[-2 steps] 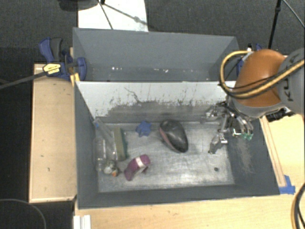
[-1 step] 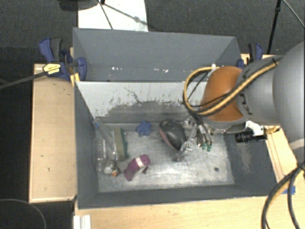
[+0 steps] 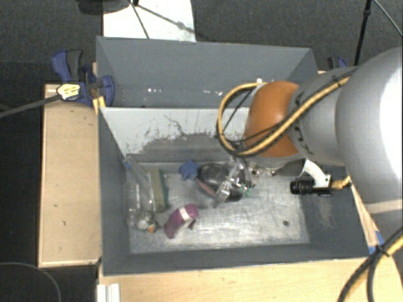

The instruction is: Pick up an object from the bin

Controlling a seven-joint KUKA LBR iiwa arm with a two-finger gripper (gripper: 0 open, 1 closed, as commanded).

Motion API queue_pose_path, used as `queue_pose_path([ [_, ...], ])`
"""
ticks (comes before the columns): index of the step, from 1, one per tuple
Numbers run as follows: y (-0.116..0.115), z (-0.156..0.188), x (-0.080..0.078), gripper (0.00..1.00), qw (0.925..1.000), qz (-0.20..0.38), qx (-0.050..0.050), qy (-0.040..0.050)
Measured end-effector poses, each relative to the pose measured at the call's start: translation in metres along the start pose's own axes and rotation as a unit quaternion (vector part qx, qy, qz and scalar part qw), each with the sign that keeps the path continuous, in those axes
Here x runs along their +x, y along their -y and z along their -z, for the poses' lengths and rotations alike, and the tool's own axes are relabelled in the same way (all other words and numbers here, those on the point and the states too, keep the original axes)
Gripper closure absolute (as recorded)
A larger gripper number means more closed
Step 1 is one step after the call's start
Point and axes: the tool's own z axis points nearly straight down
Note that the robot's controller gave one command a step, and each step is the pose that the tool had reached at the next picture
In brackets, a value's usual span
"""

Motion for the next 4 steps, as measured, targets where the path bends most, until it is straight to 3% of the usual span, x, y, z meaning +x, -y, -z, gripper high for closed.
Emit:
queue_pose_path([
  [1,-0.014,-0.001,0.004,0.00,0.9952,-0.098,0.001,0.0004],
  [2,-0.007,-0.028,0.009,0.00,0.9736,-0.228,0.000,0.0006],
  [3,-0.008,-0.027,0.008,0.00,0.9745,-0.224,0.001,0.0005],
  [4,-0.008,-0.026,0.008,1.00,0.9748,-0.223,0.001,0.0013],
])
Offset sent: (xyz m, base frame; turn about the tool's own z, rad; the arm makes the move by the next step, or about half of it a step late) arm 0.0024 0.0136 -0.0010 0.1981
